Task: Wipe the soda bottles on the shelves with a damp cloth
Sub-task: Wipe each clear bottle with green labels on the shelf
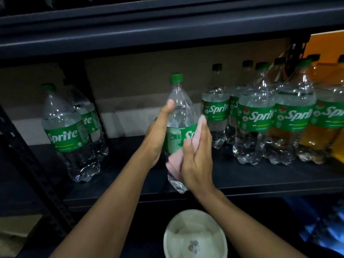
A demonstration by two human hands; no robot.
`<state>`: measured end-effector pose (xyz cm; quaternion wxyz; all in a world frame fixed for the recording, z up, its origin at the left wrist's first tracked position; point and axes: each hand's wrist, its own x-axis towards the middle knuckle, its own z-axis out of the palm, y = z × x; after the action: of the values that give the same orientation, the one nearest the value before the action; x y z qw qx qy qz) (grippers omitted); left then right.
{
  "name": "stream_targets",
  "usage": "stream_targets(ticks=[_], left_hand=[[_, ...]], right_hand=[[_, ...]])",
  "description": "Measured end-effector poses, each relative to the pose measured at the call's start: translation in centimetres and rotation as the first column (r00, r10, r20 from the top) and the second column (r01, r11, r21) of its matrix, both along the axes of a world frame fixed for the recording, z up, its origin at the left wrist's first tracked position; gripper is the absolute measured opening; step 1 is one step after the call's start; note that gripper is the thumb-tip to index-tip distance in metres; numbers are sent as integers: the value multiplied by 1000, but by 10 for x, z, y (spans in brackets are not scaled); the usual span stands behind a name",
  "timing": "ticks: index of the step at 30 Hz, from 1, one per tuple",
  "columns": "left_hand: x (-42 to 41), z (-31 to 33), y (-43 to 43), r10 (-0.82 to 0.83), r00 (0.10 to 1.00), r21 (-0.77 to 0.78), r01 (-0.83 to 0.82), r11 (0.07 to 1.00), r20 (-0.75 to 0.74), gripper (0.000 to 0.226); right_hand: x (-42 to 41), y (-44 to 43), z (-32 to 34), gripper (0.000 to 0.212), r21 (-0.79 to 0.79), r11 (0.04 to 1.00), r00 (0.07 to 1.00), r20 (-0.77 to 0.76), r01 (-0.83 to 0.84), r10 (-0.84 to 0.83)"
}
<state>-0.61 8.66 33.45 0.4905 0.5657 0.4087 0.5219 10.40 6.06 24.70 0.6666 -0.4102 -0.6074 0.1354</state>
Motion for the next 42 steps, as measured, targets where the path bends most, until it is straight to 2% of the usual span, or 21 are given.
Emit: stream_targets(ticks=[3, 6, 8, 10, 13, 15, 17, 19, 21, 23, 24, 27, 29, 33, 36, 37, 40, 42], left_hand=[[1, 5, -7, -8, 999, -29, 7, 1000, -38, 89], [3, 11, -16, 24, 999, 15, -23, 1000, -32, 69], [6, 9, -20, 11, 999, 24, -11, 1000, 32, 61], [8, 6, -22, -7, 999, 27, 6, 1000, 43, 57], [6, 0, -17, -12, 1000, -14, 12, 1000, 1, 89], [5, -3, -14, -28, 999, -35, 30, 999, 34, 100], [6, -4, -9, -14, 996, -49, 18, 999, 93, 101], [6, -7, -3, 51, 993, -58, -45, 997, 104, 111], [5, -11, 4, 93, 992, -94, -84, 992, 91, 126], [1, -12, 6, 75, 993, -116, -64, 991, 94, 128], [0, -10, 4, 58, 994, -115, -47, 992, 92, 123], [2, 0, -10, -2, 997, -40, 5, 999, 77, 84], [1, 0, -11, -10, 998, -29, 12, 1000, 55, 70], [5, -2, -13, 30, 999, -28, -28, 999, 43, 74], [8, -3, -17, -15, 996, 6, 15, 1000, 86, 72], [8, -4, -18, -24, 995, 17, 22, 1000, 93, 75], [5, -10, -13, 27, 998, -1, -27, 1000, 65, 105], [2, -13, -6, 53, 998, -3, -53, 999, 36, 108]], right_hand=[[4, 8, 63, 56, 1, 1000, 1000, 2, -4, 4], [9, 19, 114, 44, -75, 997, 994, 107, 13, -5], [6, 23, 125, 37, -113, 993, 994, 111, 30, -18], [0, 21, 115, 36, -49, 994, 992, 82, 97, -93], [-10, 13, 74, 55, 157, 966, 974, 67, 205, -217], [-15, 8, 35, 65, 198, 949, 959, 93, 245, -267], [-16, 3, -7, 71, 139, 967, 969, 89, 215, -228], [-13, -4, -40, 72, 43, 989, 986, 74, 144, -147], [-8, -9, -57, 71, -28, 995, 993, 80, 95, -93], [-3, -10, -56, 69, -45, 997, 994, 95, 58, -54], [1, -9, -51, 68, -45, 998, 994, 99, 40, -35], [10, -3, -16, 67, -24, 1000, 995, 97, -2, 5], [14, 2, 20, 63, -21, 1000, 996, 82, -20, 22], [16, 15, 93, 47, -62, 998, 991, 132, -10, 18], [9, 21, 113, 39, -126, 992, 997, 76, -3, 13], [4, 19, 109, 40, -86, 996, 998, 57, 33, -29], [-8, 12, 76, 54, 139, 975, 982, 49, 173, -181], [-12, 12, 42, 63, 196, 958, 970, 77, 211, -230]])
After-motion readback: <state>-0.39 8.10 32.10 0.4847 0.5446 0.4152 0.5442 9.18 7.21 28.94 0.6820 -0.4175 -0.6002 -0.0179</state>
